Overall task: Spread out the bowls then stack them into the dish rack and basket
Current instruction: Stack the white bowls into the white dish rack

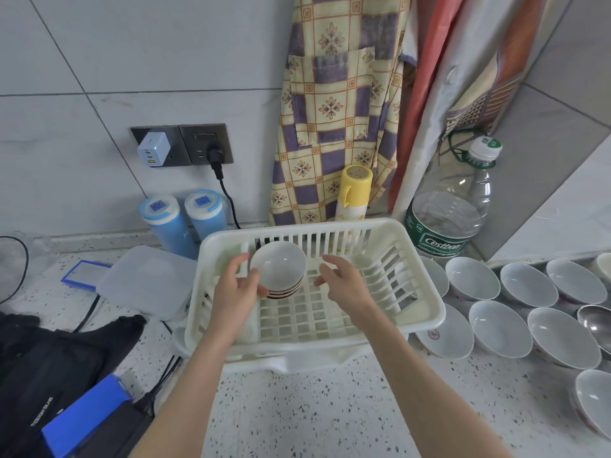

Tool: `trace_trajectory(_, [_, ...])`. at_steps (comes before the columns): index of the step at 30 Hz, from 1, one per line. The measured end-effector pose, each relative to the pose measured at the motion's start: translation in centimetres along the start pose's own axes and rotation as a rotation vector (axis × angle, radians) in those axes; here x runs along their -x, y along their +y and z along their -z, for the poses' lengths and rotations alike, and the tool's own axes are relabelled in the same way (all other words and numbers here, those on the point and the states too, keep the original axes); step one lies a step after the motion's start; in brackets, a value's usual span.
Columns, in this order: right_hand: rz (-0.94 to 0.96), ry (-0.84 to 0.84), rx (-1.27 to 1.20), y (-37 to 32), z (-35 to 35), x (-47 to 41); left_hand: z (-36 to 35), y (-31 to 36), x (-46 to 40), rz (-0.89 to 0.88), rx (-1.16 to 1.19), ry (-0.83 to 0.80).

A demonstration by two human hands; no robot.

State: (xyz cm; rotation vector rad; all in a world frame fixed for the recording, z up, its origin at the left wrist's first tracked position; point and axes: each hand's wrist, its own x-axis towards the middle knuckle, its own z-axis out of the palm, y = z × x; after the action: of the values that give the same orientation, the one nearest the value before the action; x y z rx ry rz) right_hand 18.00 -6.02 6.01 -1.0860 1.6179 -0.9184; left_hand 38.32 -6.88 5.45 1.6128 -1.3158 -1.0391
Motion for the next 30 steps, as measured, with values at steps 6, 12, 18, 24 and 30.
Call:
trace_trajectory(6, [0.054, 0.091, -0.233, 2.5, 6.2, 6.1, -3.9, 2.2, 6.6, -0.042, 0.156, -0.087])
trace_trajectory(12, [-0.067, 0.212, -0.411, 7.9, 13.2, 10.1, -12.6, 2.0, 12.6, 0.088, 0.073, -0.329])
trace_trajectory(18, [-0.292, 0.299, -0.358, 14.0, 20.1, 11.7, -22.0, 0.9, 15.9, 0.345, -0.056, -0.464])
trace_trajectory(24, [-0.487, 0.274, -0.345, 18.1, 25.0, 10.5, -28.8, 1.4, 16.1, 0.566, 0.008, -0.415])
trace_trajectory(30, [-0.526, 0.297, -0.375, 19.6, 27.5, 8.6, -32.7, 1.8, 15.6, 0.705, 0.211, -0.214])
